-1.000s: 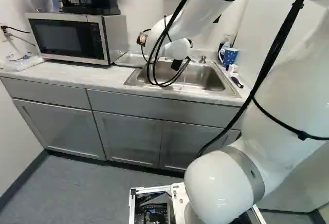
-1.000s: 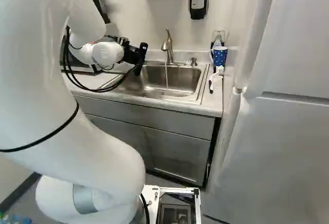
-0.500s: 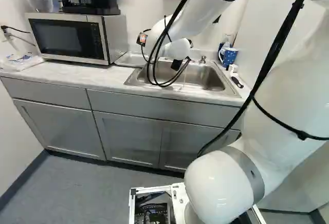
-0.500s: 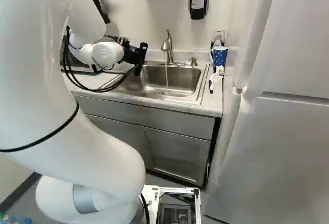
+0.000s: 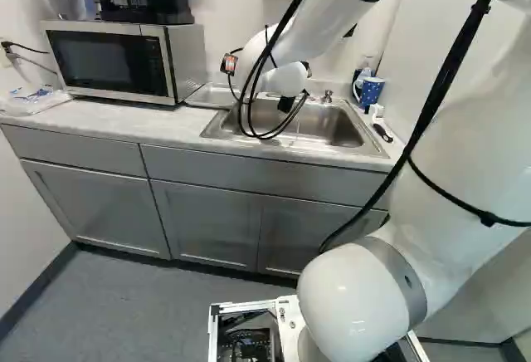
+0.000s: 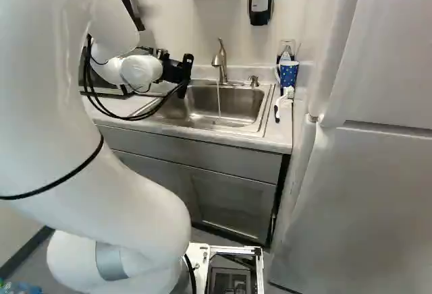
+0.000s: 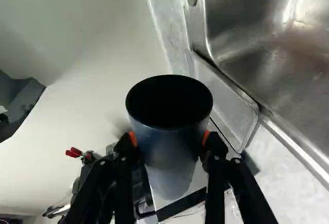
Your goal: Rinse the cup and place it in the tray
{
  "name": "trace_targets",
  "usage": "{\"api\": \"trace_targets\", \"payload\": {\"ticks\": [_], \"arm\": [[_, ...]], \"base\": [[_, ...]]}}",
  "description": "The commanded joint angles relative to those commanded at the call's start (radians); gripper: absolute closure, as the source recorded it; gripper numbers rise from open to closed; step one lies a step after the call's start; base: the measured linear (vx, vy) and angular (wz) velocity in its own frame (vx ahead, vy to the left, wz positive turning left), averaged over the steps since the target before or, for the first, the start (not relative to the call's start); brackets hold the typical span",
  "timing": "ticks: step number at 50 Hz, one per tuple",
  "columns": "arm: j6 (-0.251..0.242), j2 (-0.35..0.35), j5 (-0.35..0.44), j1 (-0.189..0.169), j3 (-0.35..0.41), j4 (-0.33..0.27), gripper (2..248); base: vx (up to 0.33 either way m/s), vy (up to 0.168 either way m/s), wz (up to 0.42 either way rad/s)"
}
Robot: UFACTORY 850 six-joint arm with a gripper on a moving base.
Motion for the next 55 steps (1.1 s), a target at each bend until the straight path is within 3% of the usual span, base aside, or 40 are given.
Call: {"api": "trace_targets", "payload": {"ticks": [55], "arm": [[-0.576,0.0,0.0,0.0,0.0,0.0,124]], "base": [[0.0,0.0,0.0]]}}
